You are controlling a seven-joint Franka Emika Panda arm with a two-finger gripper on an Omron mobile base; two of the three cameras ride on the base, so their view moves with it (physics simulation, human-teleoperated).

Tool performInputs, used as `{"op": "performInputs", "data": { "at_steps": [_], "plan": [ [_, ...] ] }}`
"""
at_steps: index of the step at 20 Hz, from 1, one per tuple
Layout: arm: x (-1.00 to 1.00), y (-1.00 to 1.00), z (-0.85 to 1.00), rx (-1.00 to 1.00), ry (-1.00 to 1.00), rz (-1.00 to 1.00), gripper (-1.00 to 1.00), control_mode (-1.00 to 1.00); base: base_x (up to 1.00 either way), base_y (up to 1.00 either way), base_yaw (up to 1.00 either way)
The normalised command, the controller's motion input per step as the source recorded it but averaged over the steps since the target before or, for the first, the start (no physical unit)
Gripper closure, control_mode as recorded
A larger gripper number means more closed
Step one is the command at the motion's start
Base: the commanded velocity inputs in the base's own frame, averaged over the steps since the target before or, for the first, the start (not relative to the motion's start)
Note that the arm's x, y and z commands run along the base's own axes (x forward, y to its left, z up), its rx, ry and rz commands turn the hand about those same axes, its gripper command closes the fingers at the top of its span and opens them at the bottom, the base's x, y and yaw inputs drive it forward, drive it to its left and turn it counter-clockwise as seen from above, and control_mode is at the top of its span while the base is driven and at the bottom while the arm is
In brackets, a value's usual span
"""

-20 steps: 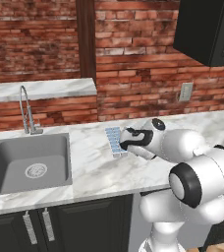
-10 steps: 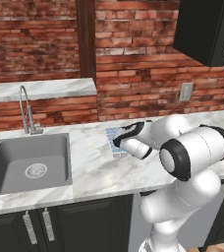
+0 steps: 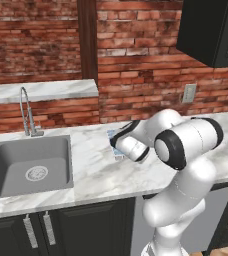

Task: The ice cube tray has been filled with water. Take the tray and place it in the freezer to make ice. Close the freezer door after placing the tray.

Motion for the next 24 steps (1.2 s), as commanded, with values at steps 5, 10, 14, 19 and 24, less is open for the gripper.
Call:
{"op": "performInputs", "data": {
  "at_steps": [5,10,14,19,24],
  "plan": [
    [0.15,0.05,-0.22,0.00,0.00,0.00,-1.00,-1.00,0.00,0.00,0.00],
    [0.22,0.06,-0.19,0.00,0.00,0.00,-1.00,-1.00,0.00,0.00,0.00],
    [0.12,0.09,-0.14,0.00,0.00,0.00,1.00,-1.00,0.00,0.00,0.00],
    [0.00,0.00,0.00,0.00,0.00,0.00,1.00,-1.00,0.00,0.00,0.00],
    [0.00,0.00,0.01,0.00,-0.01,0.00,1.00,-1.00,0.00,0.00,0.00]
  ]
}}
